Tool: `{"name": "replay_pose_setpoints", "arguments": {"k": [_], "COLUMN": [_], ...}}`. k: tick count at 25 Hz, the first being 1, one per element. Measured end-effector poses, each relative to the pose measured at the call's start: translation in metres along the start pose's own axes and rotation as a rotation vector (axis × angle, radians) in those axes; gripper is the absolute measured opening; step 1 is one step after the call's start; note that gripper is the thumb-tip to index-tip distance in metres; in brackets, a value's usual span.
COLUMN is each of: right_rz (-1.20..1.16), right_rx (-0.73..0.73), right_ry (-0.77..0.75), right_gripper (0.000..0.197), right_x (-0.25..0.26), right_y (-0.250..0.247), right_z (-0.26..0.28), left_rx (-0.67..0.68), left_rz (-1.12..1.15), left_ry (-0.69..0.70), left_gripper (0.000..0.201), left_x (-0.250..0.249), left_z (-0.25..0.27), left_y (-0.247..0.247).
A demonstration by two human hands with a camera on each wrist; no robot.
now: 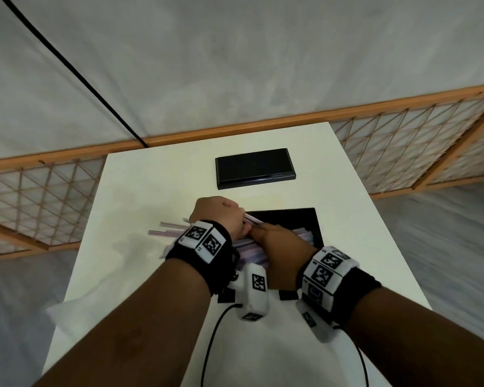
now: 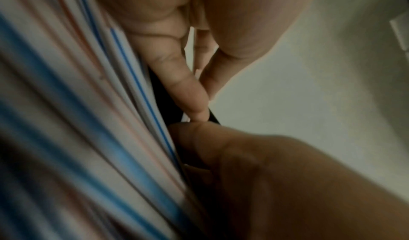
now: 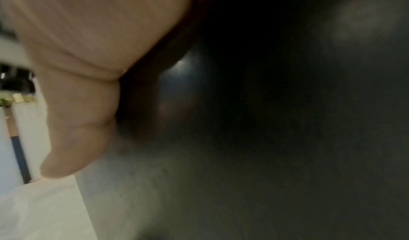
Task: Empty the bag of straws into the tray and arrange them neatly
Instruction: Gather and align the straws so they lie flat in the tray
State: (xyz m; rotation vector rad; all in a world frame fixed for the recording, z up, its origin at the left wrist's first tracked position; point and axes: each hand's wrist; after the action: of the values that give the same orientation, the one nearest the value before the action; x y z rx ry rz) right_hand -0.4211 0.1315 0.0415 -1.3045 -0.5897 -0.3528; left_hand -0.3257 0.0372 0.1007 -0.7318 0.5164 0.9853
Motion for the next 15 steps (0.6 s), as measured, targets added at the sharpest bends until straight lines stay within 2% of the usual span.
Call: {"name": "replay_pose_setpoints", "arguments": {"k": [3, 4, 6, 7, 10, 12, 15], "right_rz": [-0.021, -0.029, -0.034, -0.042, -0.113, -0.132, -0.050], "right_rx": [-0.077, -0.079, -0.105, -0.126, -0.194, -0.224, -0.328], "right_ry": [-0.061, -0.070, -0.109, -0.122, -0.043, 0.002, -0.005], "right_gripper": [0.068, 0.067, 0.076, 0.081, 0.092, 0.097, 0.083], "right_x": [-0.001, 0.005, 0.008, 0.007, 0.010, 0.015, 0.022], "right_y": [-0.008, -0.011, -0.015, -0.016, -0.019, -0.021, -0.011], "right_z": [0.007, 0.009, 0.013, 0.015, 0.023, 0.024, 0.016], "left_rx": [-0.001, -0.014, -0.078, -0.141, -0.194, -0.147, -0.085], "left_rz": [-0.132, -0.169, -0.331, -0.378, -0.360, -0.315, -0.228], "left_ry": [0.031, 0.072, 0.153, 0.203, 0.312, 0.353, 0.386], "left_gripper": [0.014, 0.010, 0.004, 0.008, 0.014, 0.017, 0.009], "left_x": [-0.003, -0.002, -0.002, -0.002, -0.003, -0.003, 0.001], "left_z": [0.002, 0.001, 0.007, 0.011, 0.014, 0.014, 0.022], "left_y": [-0.004, -0.001, -0.001, -0.005, -0.020, -0.037, -0.062]}}
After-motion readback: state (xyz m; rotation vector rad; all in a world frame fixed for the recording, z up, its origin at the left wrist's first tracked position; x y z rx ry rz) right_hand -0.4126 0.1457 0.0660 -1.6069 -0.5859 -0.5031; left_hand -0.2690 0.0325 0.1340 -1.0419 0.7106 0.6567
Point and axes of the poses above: each hand's wrist, its own z-axis away from the middle knuckle, its own y-axis out of the palm, x = y × z, and after that the axes turned 13 degrees about -y, right-handed
